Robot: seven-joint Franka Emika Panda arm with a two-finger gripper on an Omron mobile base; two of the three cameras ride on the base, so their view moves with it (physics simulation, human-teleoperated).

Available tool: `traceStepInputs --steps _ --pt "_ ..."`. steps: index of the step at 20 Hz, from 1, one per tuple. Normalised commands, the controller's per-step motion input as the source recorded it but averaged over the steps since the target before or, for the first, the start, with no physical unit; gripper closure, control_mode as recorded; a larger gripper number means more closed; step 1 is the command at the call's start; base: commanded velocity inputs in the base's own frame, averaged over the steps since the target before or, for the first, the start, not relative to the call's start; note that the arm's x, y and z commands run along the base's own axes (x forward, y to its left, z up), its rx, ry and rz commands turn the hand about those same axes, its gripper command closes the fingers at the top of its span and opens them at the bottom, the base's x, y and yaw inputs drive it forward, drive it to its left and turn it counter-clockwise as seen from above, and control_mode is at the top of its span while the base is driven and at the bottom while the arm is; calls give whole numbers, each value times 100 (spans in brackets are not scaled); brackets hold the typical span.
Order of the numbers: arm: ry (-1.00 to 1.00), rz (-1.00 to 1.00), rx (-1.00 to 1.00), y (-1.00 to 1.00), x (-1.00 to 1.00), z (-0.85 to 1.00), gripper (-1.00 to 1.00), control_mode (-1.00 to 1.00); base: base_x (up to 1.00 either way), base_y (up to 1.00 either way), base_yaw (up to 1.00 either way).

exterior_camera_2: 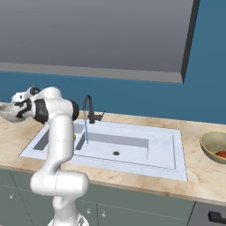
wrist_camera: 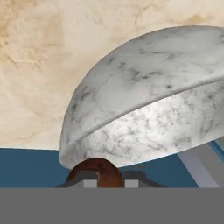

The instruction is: Pick the pears from the sink and place them in one bowl. Place the sweet potato in the other bowl. Then turn off the sink faucet.

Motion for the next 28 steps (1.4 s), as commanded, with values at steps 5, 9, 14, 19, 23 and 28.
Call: traceStepInputs --steps 5,9,14,19,23,28 --pt "3 0 -13 85 3 0 100 -100 0 0 0" --pt "0 0 -12 77 -4 2 -100 -100 0 0 0" --pt "0 0 -1 -10 -45 14 -100 -100 0 0 0" --pt "0 0 7 -88 -49 8 -100 -100 0 0 0" --pt "-4 0 11 -96 -60 1 -100 -100 0 0 0" --pt "-7 0 13 -96 -50 39 -100 -100 0 0 0"
